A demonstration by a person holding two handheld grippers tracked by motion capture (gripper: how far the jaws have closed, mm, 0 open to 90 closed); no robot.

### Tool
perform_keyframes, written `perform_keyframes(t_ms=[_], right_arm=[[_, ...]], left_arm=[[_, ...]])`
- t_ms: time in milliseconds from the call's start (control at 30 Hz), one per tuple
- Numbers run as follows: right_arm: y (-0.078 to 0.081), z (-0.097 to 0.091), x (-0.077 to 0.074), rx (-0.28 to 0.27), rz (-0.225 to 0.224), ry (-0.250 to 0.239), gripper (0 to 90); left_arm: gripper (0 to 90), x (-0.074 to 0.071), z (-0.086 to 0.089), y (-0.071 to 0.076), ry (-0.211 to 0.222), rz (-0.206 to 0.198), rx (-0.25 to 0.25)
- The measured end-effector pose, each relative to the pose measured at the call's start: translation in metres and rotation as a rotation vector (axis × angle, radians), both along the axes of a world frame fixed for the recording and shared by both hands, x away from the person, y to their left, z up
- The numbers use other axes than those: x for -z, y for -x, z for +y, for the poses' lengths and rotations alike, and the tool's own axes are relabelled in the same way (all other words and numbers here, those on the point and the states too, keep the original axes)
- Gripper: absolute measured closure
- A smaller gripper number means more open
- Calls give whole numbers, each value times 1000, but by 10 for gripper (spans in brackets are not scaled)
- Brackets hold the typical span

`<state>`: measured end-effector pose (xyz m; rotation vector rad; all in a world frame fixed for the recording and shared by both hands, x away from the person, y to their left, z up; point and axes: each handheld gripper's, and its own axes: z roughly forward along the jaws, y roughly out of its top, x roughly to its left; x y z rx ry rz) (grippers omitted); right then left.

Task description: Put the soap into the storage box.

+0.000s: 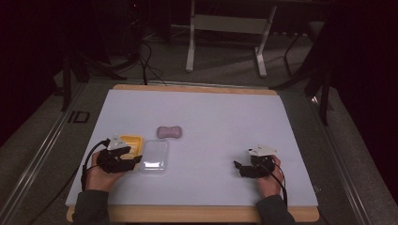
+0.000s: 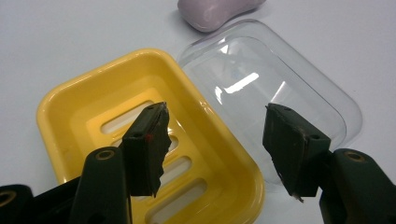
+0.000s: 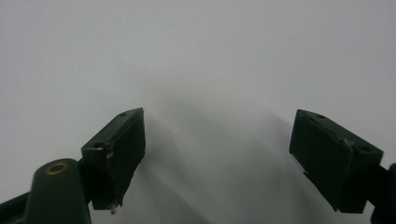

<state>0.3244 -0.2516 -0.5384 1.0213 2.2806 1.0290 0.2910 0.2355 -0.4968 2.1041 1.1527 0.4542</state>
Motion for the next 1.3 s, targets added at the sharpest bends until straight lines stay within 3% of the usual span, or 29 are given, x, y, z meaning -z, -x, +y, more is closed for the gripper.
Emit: perform_keyframes(t_ms=[367,600,833,1200,1300], right_arm=[[3,-12,-2,-4,-22,-122,153],[4,-13,-3,-18,-33,-137,154],[6,-14,-3,-26,-55,-143,157],[7,-15,-3,-25,-65,-149,157],[7,-15,-3,-25,-66,-151,157]], left_arm=[[431,7,1,-2,13,27,5],[441,8,0,-3,7,31,16],[460,5,-4,-7,30,39,34],[451,-9,-14,-16,-2,-5,81],[471,-12,-16,-20,-5,-1,98]])
